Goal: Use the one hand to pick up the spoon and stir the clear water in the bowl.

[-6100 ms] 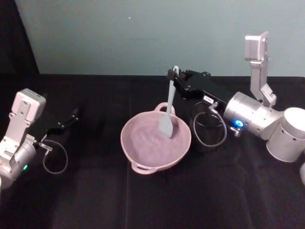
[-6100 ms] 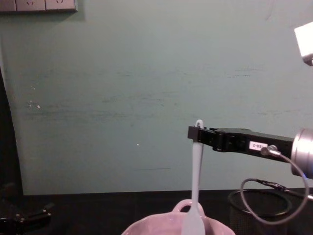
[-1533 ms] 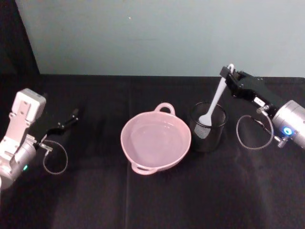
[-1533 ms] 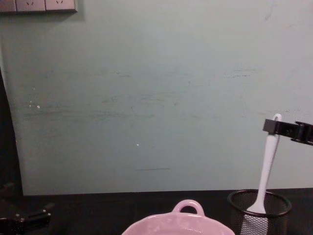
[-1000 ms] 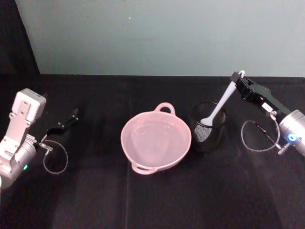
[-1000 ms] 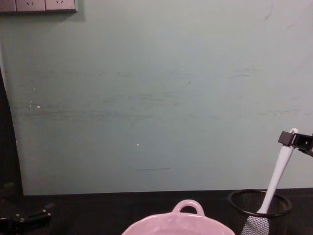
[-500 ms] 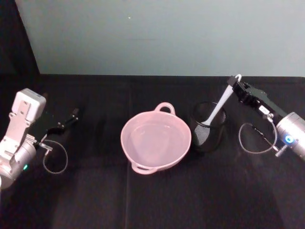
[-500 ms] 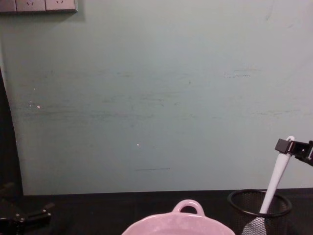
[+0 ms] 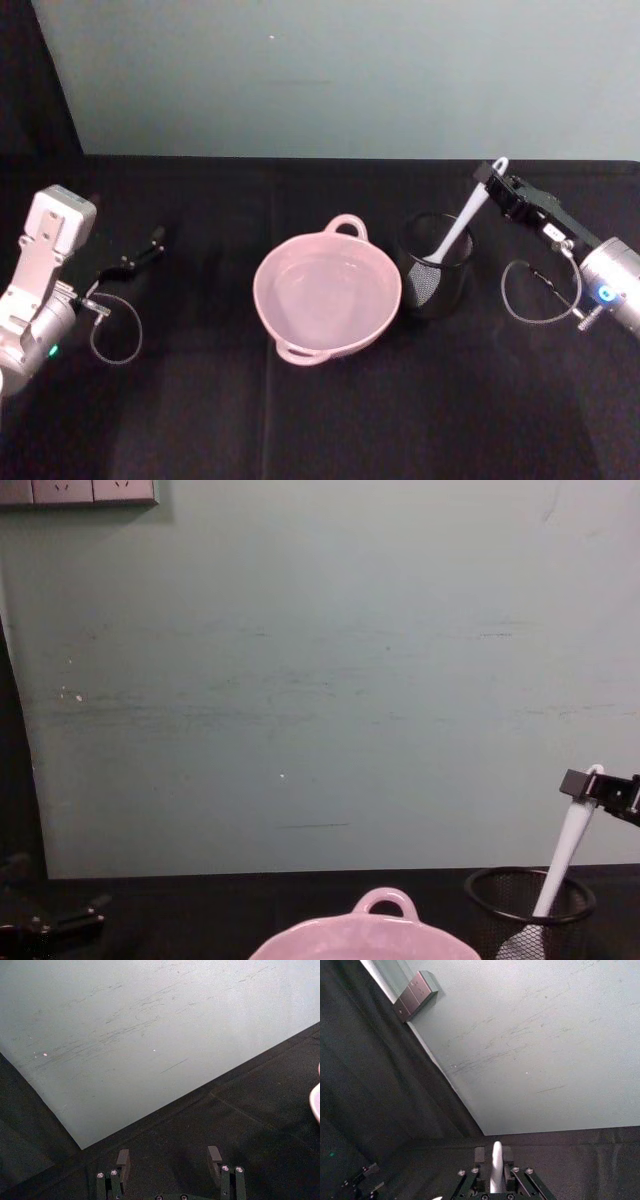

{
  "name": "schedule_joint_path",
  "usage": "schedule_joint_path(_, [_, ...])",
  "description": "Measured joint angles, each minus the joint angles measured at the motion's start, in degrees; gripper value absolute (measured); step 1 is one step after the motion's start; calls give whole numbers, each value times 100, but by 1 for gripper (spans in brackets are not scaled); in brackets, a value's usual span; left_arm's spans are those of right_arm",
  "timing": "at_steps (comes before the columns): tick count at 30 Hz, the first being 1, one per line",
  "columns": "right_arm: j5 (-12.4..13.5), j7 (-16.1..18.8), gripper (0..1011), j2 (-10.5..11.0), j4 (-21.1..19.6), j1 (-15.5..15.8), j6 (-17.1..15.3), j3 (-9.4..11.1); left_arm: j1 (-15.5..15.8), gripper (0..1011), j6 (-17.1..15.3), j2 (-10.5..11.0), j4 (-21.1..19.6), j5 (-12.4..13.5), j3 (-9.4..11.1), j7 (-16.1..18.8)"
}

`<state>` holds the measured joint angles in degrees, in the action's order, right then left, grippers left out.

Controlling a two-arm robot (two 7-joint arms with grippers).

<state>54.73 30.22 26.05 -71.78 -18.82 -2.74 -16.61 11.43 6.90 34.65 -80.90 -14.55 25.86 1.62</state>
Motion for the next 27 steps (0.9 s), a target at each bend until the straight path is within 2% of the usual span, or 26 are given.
schedule_joint_path(3, [17,-48,269,22,-42,21,2,0,0,1011,0,0,0,0,0,0])
schedule_joint_path(4, [17,-58,329,31,-58,27,2,0,0,1011,0,0,0,0,0,0])
schedule_joint_path(7, [18,-155,388,79,-158,71,-11,1,0,1011,0,0,0,0,0,0])
schedule_joint_path(10, [14,-289,530,154,-302,174,-58,12,0,1011,0,0,0,0,0,0])
schedule_joint_path(11, [15,-308,530,171,-333,200,-66,17,0,1011,0,0,0,0,0,0])
schedule_joint_path(13, [19,-375,627,226,-420,290,-98,32,0,1011,0,0,0,0,0,0])
schedule_joint_path(16, [32,-442,683,283,-524,404,-121,56,0,1011,0,0,0,0,0,0])
schedule_joint_path(21, [-4,-693,862,437,-890,726,-97,141,0,1011,0,0,0,0,0,0])
schedule_joint_path(26, [-30,-918,972,601,-1337,1045,-151,239,1,1011,0,0,0,0,0,0])
schedule_joint_path(27, [-36,-1046,983,703,-1566,1205,-230,281,0,1011,0,0,0,0,0,0])
